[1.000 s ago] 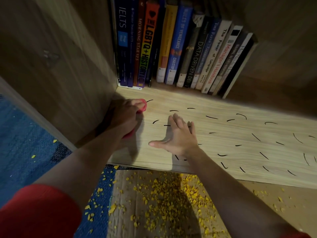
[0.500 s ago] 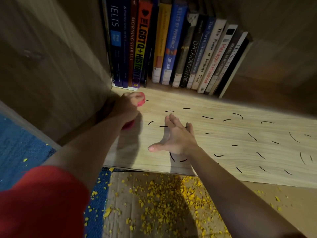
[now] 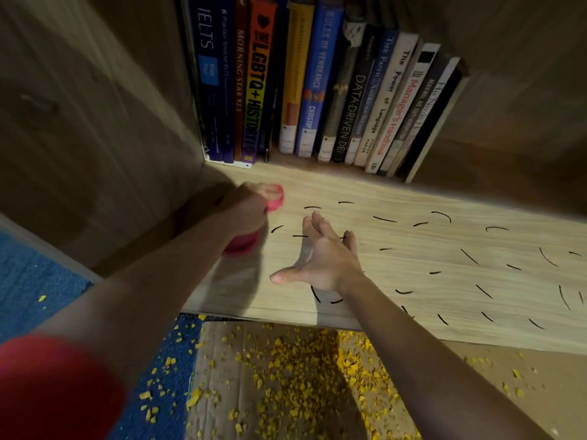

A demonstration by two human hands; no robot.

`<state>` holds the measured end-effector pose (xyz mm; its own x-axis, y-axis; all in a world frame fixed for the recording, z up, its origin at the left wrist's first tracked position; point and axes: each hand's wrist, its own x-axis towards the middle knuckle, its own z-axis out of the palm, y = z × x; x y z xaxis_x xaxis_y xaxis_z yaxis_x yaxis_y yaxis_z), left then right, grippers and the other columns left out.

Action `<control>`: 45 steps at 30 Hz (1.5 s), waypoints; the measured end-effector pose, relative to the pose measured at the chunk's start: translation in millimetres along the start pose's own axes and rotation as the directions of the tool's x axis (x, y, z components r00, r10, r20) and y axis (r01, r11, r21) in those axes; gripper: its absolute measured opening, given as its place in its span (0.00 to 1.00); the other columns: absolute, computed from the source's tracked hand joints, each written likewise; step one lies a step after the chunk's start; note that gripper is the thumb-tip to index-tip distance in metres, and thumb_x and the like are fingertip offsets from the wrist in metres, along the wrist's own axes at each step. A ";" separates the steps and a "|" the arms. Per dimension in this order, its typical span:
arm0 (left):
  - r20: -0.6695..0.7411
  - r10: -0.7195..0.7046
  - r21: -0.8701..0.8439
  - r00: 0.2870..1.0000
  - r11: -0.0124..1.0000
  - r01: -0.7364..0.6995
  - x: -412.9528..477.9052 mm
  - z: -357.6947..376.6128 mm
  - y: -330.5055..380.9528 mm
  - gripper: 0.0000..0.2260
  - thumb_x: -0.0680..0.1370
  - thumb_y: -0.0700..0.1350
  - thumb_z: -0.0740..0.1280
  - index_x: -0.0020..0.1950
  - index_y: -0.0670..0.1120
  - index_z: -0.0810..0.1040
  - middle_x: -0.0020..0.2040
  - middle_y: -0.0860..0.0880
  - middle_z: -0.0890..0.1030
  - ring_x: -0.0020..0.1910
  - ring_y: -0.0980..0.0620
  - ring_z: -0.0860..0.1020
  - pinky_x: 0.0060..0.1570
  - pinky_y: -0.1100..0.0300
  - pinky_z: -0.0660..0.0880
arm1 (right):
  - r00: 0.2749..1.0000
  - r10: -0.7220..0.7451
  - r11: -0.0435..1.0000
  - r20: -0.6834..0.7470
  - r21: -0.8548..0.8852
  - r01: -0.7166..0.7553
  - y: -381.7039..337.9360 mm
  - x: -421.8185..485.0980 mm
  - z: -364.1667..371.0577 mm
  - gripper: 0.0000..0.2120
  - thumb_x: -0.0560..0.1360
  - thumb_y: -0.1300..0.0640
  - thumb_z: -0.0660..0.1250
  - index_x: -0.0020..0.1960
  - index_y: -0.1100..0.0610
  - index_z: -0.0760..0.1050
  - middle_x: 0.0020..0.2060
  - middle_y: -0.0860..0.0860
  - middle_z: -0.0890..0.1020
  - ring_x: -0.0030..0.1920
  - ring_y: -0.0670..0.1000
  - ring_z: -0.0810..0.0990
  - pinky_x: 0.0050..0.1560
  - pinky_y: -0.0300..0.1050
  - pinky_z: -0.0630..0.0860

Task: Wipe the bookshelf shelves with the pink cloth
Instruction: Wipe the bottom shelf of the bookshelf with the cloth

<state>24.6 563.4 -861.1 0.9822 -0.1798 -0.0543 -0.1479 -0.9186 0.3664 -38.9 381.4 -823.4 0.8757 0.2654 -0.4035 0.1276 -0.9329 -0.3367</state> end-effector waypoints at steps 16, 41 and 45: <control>0.044 -0.002 0.001 0.999 1.000 0.002 -1.7 -2.5 -1.3 0.19 0.75 0.31 0.58 0.61 0.47 0.72 0.51 0.49 0.77 0.47 0.50 0.76 0.46 0.60 0.73 | 1.000 -0.001 1.000 -0.007 0.009 0.001 -1.3 1.8 -1.3 0.60 0.59 0.32 0.72 0.78 0.52 0.43 0.76 0.46 0.40 0.75 0.45 0.38 0.72 0.57 0.32; 0.029 0.098 -0.137 0.995 0.986 -0.093 -25.6 6.5 -0.1 0.23 0.74 0.33 0.61 0.68 0.45 0.73 0.68 0.46 0.72 0.66 0.49 0.70 0.67 0.52 0.66 | 1.000 0.015 0.999 0.001 0.029 -0.015 -2.6 3.0 -0.5 0.59 0.59 0.33 0.73 0.78 0.51 0.43 0.76 0.45 0.40 0.76 0.45 0.39 0.71 0.58 0.32; 0.054 0.197 -0.196 0.979 0.963 -0.183 -38.6 1.8 -11.7 0.24 0.73 0.34 0.64 0.67 0.51 0.73 0.65 0.49 0.75 0.63 0.50 0.73 0.66 0.51 0.67 | 1.000 0.017 0.999 -0.002 0.028 -0.017 -1.9 3.6 0.2 0.60 0.59 0.32 0.73 0.78 0.52 0.43 0.76 0.46 0.40 0.75 0.45 0.38 0.71 0.58 0.31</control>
<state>-11.8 580.4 -865.0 0.9260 -0.3763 -0.0315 -0.2997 -0.7832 0.5448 -36.1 384.1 -824.4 0.8785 0.2492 -0.4076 0.0997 -0.9300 -0.3539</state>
